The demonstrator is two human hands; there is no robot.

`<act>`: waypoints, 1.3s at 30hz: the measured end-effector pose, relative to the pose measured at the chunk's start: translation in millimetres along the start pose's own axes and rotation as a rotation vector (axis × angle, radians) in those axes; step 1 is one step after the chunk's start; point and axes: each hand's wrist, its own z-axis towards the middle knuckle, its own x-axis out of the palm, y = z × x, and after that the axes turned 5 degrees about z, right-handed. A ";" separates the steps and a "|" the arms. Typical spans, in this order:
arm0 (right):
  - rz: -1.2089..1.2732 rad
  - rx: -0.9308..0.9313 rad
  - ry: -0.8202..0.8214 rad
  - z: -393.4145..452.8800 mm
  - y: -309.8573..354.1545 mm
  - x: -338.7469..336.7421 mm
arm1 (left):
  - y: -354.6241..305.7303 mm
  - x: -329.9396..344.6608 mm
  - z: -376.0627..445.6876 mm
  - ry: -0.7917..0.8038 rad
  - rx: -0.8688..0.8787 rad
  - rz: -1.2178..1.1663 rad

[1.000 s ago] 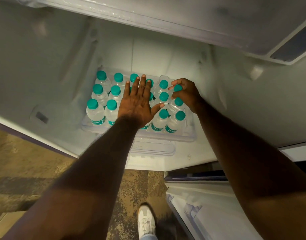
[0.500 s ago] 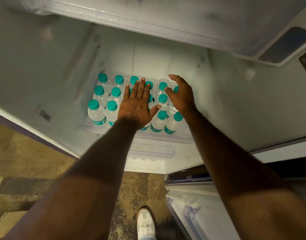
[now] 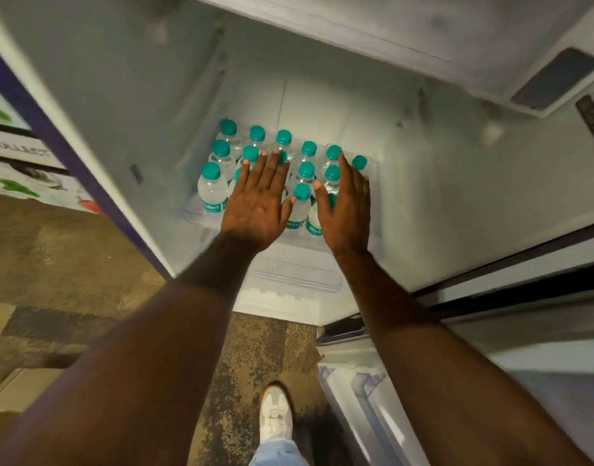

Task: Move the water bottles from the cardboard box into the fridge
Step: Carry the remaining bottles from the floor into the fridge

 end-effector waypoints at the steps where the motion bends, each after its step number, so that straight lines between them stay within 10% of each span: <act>1: -0.017 0.016 -0.007 -9.7 3.4 1.7 | 4.3 1.9 -10.4 -0.006 -0.018 -0.009; 14: -0.011 -0.056 0.021 -160.3 63.8 43.4 | 53.9 38.9 -174.9 -0.019 -0.155 -0.129; 39: -0.092 -0.728 0.938 -454.8 209.2 219.5 | 165.5 187.9 -566.0 0.204 -1.043 -0.294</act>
